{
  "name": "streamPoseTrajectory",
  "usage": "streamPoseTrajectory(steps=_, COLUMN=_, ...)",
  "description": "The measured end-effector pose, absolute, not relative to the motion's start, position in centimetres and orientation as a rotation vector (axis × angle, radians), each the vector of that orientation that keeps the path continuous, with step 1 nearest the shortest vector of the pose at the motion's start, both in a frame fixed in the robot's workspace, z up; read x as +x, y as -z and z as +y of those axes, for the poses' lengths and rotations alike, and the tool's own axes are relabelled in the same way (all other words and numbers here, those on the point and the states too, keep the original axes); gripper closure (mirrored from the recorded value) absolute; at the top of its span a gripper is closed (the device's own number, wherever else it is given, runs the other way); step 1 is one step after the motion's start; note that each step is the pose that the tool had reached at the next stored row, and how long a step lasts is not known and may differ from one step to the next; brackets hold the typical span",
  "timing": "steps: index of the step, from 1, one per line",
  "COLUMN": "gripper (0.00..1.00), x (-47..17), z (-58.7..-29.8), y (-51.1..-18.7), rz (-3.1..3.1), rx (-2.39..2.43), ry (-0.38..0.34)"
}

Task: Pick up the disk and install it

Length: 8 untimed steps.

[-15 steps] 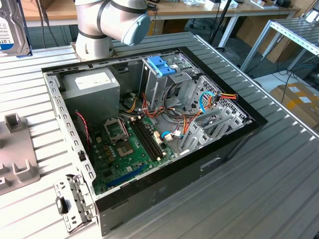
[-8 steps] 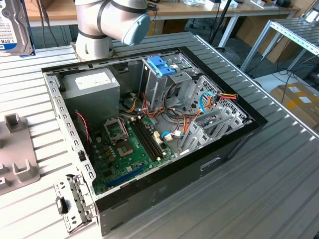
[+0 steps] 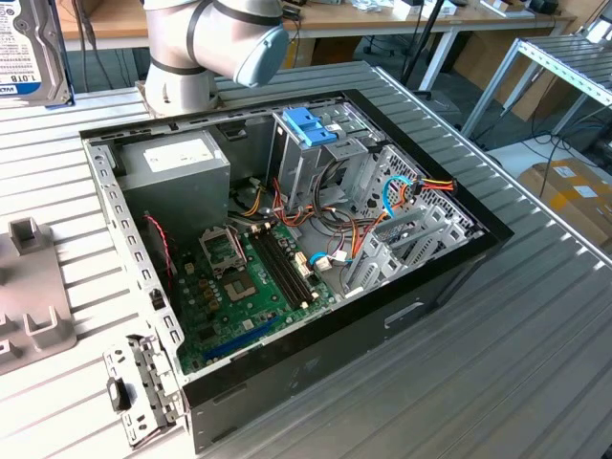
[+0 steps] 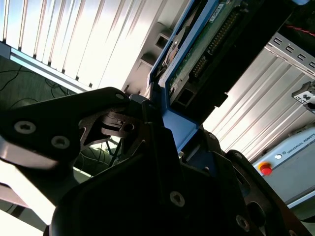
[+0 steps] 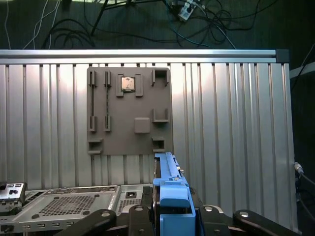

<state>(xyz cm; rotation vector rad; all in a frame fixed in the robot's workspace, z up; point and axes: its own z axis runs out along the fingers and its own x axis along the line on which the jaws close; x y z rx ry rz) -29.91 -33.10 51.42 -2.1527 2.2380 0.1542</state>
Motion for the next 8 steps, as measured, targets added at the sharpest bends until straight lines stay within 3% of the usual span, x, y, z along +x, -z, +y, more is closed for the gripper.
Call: streamPoseTrajectory(steps=8, gripper=0.63, x=-29.32, z=-33.11, y=-51.42, rz=2.238, rx=-2.153, ry=-0.154)
